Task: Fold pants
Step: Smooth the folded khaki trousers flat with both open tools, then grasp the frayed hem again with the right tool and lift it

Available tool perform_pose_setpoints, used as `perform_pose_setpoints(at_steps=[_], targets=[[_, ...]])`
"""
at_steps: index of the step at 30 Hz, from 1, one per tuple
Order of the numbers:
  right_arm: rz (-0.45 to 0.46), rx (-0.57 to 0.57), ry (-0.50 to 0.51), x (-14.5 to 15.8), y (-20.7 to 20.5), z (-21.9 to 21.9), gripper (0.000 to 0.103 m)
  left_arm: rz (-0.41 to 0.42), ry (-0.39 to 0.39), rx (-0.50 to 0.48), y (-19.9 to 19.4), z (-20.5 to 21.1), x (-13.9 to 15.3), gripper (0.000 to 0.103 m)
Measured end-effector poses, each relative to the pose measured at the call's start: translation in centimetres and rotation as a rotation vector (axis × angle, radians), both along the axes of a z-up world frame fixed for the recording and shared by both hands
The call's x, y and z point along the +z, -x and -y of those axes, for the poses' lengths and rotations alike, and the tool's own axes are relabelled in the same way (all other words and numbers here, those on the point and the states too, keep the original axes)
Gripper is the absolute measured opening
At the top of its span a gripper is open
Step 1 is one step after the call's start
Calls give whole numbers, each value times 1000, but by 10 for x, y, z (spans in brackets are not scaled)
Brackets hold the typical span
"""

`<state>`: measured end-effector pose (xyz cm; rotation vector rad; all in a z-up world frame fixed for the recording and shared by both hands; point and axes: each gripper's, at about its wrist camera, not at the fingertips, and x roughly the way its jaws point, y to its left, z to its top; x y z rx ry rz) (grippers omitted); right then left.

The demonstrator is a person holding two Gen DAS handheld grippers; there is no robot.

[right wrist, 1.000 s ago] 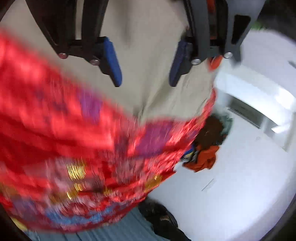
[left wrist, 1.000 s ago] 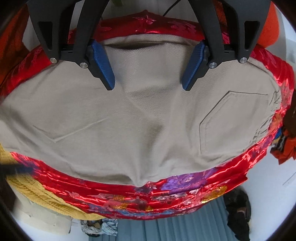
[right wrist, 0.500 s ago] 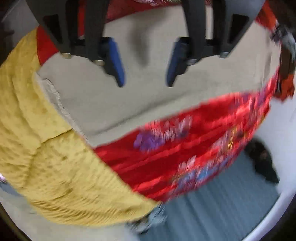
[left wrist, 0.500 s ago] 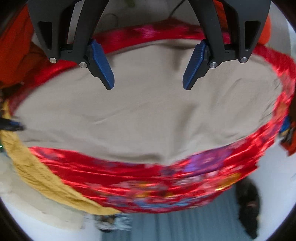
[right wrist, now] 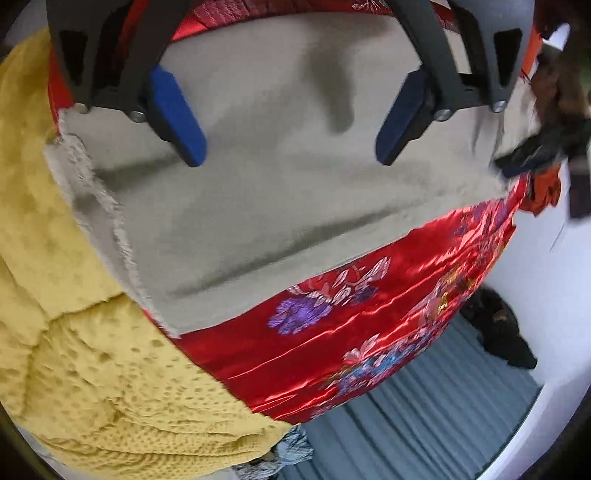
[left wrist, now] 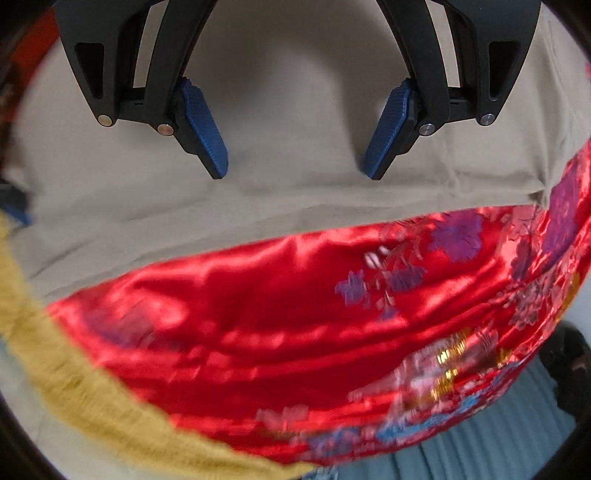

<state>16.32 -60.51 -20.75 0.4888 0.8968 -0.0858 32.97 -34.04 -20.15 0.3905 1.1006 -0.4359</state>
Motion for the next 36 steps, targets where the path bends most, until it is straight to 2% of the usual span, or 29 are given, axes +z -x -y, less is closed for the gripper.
perform_pose_setpoints(at_steps=[2, 4, 6, 8, 13, 16, 18, 20, 23, 26, 29, 32, 36], targets=[[-10, 21, 24, -1, -1, -2, 98, 38, 9, 15, 17, -5, -1, 80], [-8, 33, 30, -3, 0, -3, 98, 37, 16, -4, 39, -10, 2, 80], [9, 37, 10, -3, 3, 0, 98, 46, 18, -41, 70, -19, 4, 80], [31, 34, -23, -3, 9, 4, 98, 94, -8, -86, 104, -27, 3, 80], [92, 0, -111, 2, 21, 16, 97, 163, -7, -66, 148, -32, 0, 80], [181, -88, -125, 21, 37, 27, 96, 194, -30, -77, 158, -23, -5, 80], [311, -160, -159, 37, 61, 40, 95, 196, -39, -88, 150, -18, -9, 80], [454, -262, -261, 45, 97, 60, 95, 176, -12, -72, 145, -21, -11, 80], [543, -383, -430, 36, 137, 81, 92, 181, 2, -72, 149, -23, -10, 81], [498, -454, -581, 16, 157, 86, 90, 186, 13, -68, 149, -24, -11, 82], [403, -434, -688, 0, 150, 78, 83, 190, 22, -66, 150, -25, -12, 83], [290, -462, -664, -7, 134, 70, 79, 185, 30, -66, 149, -26, -11, 83], [211, -454, -627, -17, 104, 70, 72, 185, 35, -67, 148, -26, -12, 83]])
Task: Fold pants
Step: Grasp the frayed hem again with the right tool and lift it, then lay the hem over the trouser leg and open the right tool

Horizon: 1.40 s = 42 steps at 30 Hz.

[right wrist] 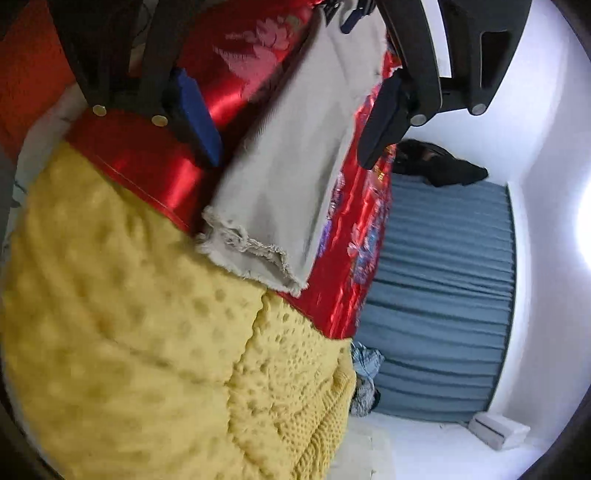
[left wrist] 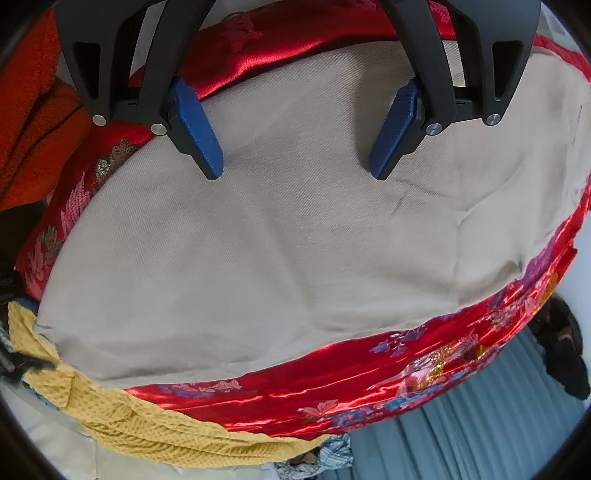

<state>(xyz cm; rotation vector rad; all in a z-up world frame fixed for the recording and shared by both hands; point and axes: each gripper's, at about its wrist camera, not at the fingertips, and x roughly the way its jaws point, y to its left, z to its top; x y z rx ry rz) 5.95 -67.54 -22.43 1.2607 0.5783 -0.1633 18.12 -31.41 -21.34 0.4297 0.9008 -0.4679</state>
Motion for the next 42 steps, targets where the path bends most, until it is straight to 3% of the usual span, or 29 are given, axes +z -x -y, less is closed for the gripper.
perform_pose_setpoints(at_steps=[3, 4, 5, 6, 7, 10, 12, 15, 18, 22, 25, 29, 30, 31, 33, 35, 38, 40, 42], targets=[[-79, -5, 8, -11, -17, 0, 56, 10, 2, 1, 2, 0, -1, 84], [-82, -6, 35, -8, -20, 0, 33, 16, 3, 1, 2, -1, -2, 84], [-84, -2, 58, -6, -23, -1, 17, 25, 4, 2, 3, -1, -2, 84], [-71, 1, 78, -2, -24, -1, 6, 32, 6, 3, 4, -1, -3, 85], [-57, 1, 98, 2, -26, -4, 6, 39, 5, 3, 5, -2, -3, 87], [7, 35, 235, 37, -25, -20, 6, -6, -15, -25, 1, -6, 4, 88], [90, 75, 318, 75, -22, -42, 6, -57, 1, -10, -6, -24, 24, 87], [233, 161, 358, 130, -25, -84, 6, -60, 134, 124, -19, -81, 61, 88], [339, 285, 423, 183, -44, -140, 6, -105, 261, 328, -40, -162, 86, 88], [432, 481, 437, 218, -83, -229, 6, -72, 354, 565, -43, -257, 96, 88], [428, 647, 481, 214, -114, -312, 6, -76, 380, 712, -36, -315, 84, 88], [352, 848, 555, 159, -144, -426, 12, -75, 371, 792, -24, -353, 66, 88], [314, 920, 545, 136, -151, -452, 36, -78, 357, 802, -23, -360, 62, 88], [258, 1011, 513, 111, -157, -476, 70, -84, 350, 810, -21, -365, 59, 88], [160, 1133, 467, 69, -166, -505, 72, -84, 362, 820, -16, -374, 59, 88], [139, 1172, 483, 61, -158, -510, 71, -69, 382, 829, -13, -377, 64, 88], [224, 1098, 629, 87, -131, -484, 71, -25, 434, 790, -15, -370, 80, 88], [225, 891, 794, 111, -119, -445, 71, 3, 440, 680, -24, -341, 93, 88], [177, 773, 869, 116, -117, -419, 71, 17, 425, 569, -34, -311, 99, 88]])
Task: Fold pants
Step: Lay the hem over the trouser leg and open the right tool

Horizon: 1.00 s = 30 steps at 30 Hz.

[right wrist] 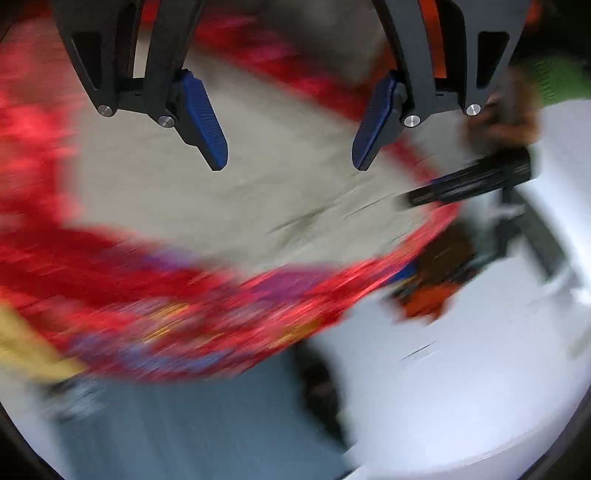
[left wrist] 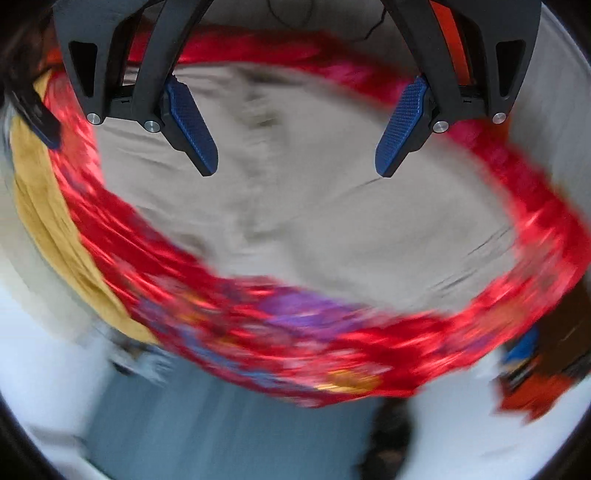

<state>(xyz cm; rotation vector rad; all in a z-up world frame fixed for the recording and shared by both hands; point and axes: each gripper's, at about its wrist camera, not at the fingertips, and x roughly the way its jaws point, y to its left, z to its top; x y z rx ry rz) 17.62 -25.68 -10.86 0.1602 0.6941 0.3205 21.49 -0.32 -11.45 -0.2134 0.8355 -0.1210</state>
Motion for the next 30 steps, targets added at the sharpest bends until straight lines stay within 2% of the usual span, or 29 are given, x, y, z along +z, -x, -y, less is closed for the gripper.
perform_pose_setpoints(at_steps=[2, 3, 4, 5, 6, 7, 8, 11, 12, 13, 15, 16, 19, 21, 22, 24, 25, 26, 27, 28, 29, 30], targets=[[-44, -3, -14, -10, -8, 20, 59, 4, -30, -118, -9, 35, -2, 88], [-62, 19, -18, -15, -9, 21, 50, -19, -48, -166, -16, 48, -10, 88], [-85, 43, -14, -22, -10, 19, 48, -59, -72, -187, -22, 57, -21, 81], [-125, 70, -20, -33, -18, 21, 48, -132, -111, -177, -29, 61, -41, 75], [-208, 90, -29, -55, -21, 18, 48, -181, -136, -156, -33, 59, -53, 66], [-273, 84, -12, -73, -25, 16, 48, -226, -148, -132, -35, 53, -67, 65], [-329, 77, 19, -90, -27, 16, 45, -225, -121, -125, -31, 44, -72, 64], [-275, 74, 59, -80, -18, 20, 42, -188, -99, -103, -20, 29, -52, 65], [-212, 47, 101, -66, -13, 20, 42, -157, -87, -98, -18, 26, -42, 68], [-142, 19, 127, -54, -11, 22, 43, -120, -81, -103, -15, 29, -35, 77], [-70, -35, 137, -42, -14, 33, 50, -61, -99, -148, -17, 44, -25, 83], [-62, -53, 139, -40, -16, 33, 52, -48, -115, -173, -22, 53, -25, 83], [-73, -48, 145, -42, -48, 28, 52, -28, -178, -258, -48, 84, -27, 83], [-88, -21, 128, -42, -67, 24, 52, -72, -220, -274, -75, 97, -39, 81], [-139, -8, 117, -44, -77, 26, 52, -96, -250, -241, -87, 99, -44, 78], [-300, -33, 134, -70, -100, 26, 52, -177, -297, -90, -113, 83, -63, 77], [-366, -48, 134, -86, -106, 30, 52, -230, -247, -33, -120, 68, -70, 77], [-369, -51, 115, -91, -107, 33, 52, -253, -163, -1, -119, 54, -71, 76], [-341, -67, 111, -86, -101, 34, 52, -249, -113, 18, -114, 46, -66, 71], [-328, -83, 133, -80, -94, 33, 52, -234, -84, 25, -105, 39, -58, 72], [-307, -94, 156, -70, -86, 31, 52, -207, -60, 2, -95, 36, -49, 74], [-266, -85, 156, -58, -74, 28, 52, -179, -45, -34, -82, 37, -43, 81]])
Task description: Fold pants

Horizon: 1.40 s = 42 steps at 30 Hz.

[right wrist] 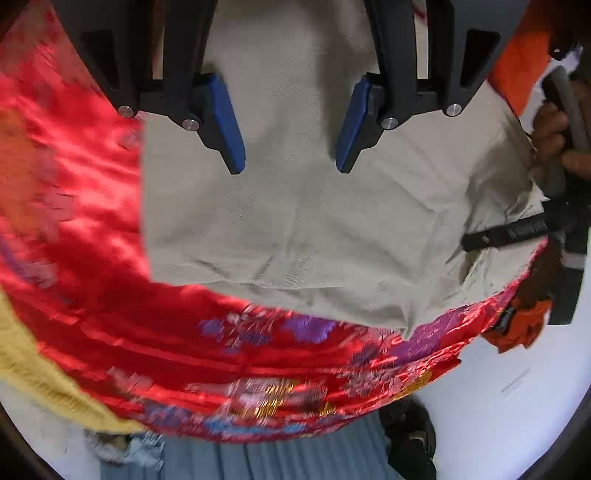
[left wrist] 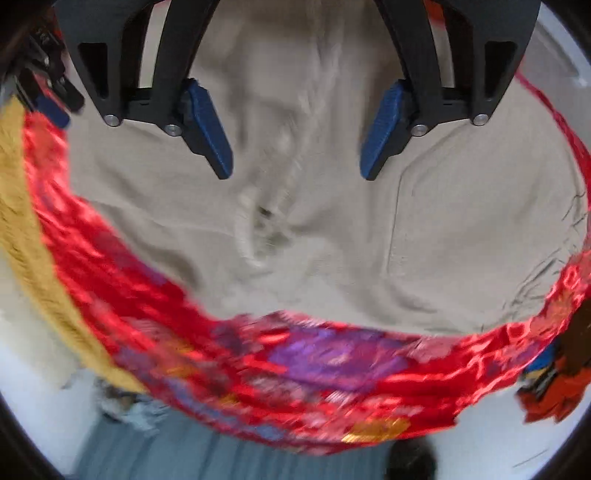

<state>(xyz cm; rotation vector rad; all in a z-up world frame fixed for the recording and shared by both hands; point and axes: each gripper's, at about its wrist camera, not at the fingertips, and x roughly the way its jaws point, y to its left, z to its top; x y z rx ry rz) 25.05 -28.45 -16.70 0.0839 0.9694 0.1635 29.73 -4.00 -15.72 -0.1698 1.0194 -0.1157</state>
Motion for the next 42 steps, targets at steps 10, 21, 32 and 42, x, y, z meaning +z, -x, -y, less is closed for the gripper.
perform_pose_setpoints(at_steps=[10, 21, 32, 42], targets=[[7, 75, 208, -43, 37, -49, 76, 15, -181, -189, 47, 35, -47, 94], [-5, 56, 198, -49, 35, -47, 77, 6, -200, -206, 50, 38, -51, 97], [-8, 56, 207, -52, 34, -48, 77, 9, -208, -209, 50, 39, -52, 98], [-13, 56, 210, -53, 33, -48, 77, 10, -209, -208, 51, 40, -52, 98]])
